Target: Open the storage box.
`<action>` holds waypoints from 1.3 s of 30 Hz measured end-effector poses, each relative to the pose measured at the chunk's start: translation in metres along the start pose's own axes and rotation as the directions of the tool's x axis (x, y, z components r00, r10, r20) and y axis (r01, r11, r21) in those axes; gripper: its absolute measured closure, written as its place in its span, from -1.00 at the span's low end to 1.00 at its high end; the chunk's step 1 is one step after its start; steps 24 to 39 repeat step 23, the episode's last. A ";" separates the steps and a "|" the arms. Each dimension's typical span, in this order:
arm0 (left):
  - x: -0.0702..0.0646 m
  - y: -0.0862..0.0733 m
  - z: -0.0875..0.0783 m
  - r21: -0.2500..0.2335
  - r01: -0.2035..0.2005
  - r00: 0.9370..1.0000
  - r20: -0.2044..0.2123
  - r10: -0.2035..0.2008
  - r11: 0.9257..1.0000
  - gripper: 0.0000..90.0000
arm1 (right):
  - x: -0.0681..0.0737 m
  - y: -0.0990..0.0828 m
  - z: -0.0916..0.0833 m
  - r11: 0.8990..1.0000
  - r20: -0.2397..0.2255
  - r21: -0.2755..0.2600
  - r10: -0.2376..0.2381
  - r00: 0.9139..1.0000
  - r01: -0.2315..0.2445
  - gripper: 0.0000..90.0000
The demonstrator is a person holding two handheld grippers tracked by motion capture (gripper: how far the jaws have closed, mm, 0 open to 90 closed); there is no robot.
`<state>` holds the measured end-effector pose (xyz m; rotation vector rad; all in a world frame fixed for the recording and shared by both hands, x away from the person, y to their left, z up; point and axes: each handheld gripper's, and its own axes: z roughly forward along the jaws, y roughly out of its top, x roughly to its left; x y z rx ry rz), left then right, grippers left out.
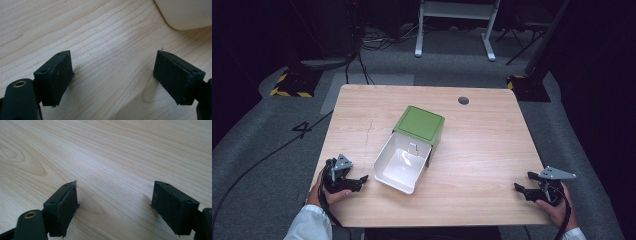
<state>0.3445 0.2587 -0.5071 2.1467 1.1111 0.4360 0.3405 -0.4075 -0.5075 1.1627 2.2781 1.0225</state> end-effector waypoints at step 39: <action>0.000 0.001 0.001 -0.002 -0.001 1.000 -0.003 0.001 1.000 -0.66 | 0.000 0.000 0.000 1.000 0.001 0.000 -0.001 1.000 0.001 -0.54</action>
